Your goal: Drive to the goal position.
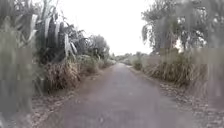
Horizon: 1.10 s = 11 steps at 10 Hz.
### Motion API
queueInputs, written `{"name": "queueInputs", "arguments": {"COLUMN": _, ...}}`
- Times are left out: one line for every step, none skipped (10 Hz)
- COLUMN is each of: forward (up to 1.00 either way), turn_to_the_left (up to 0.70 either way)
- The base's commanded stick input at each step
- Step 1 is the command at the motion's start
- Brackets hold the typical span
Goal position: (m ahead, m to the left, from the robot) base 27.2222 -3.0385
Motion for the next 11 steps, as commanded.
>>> {"name": "queueInputs", "arguments": {"forward": 1.00, "turn_to_the_left": 0.00}}
{"name": "queueInputs", "arguments": {"forward": 1.00, "turn_to_the_left": 0.00}}
{"name": "queueInputs", "arguments": {"forward": 1.00, "turn_to_the_left": 0.00}}
{"name": "queueInputs", "arguments": {"forward": 1.00, "turn_to_the_left": 0.00}}
{"name": "queueInputs", "arguments": {"forward": 1.00, "turn_to_the_left": 0.00}}
{"name": "queueInputs", "arguments": {"forward": 1.00, "turn_to_the_left": 0.00}}
{"name": "queueInputs", "arguments": {"forward": 1.00, "turn_to_the_left": 0.00}}
{"name": "queueInputs", "arguments": {"forward": 1.00, "turn_to_the_left": 0.00}}
{"name": "queueInputs", "arguments": {"forward": 1.00, "turn_to_the_left": 0.00}}
{"name": "queueInputs", "arguments": {"forward": 1.00, "turn_to_the_left": 0.00}}
{"name": "queueInputs", "arguments": {"forward": 1.00, "turn_to_the_left": 0.00}}
